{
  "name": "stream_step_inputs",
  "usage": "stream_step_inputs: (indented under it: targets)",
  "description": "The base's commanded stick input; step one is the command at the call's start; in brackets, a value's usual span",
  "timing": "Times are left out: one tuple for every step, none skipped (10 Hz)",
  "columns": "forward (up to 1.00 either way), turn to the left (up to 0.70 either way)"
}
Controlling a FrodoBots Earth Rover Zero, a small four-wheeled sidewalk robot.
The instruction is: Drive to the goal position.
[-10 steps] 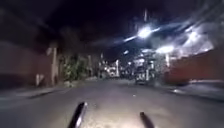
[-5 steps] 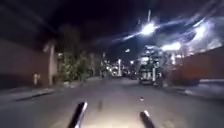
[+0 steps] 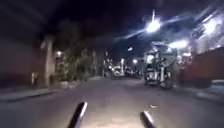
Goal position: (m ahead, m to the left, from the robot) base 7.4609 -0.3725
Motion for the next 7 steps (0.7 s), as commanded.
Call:
stream_step_inputs:
  targets:
    - [1.00, -0.07]
    - [1.00, -0.33]
    - [1.00, -0.38]
    - [1.00, -0.38]
    - [1.00, -0.38]
    - [1.00, -0.38]
    - [1.00, -0.38]
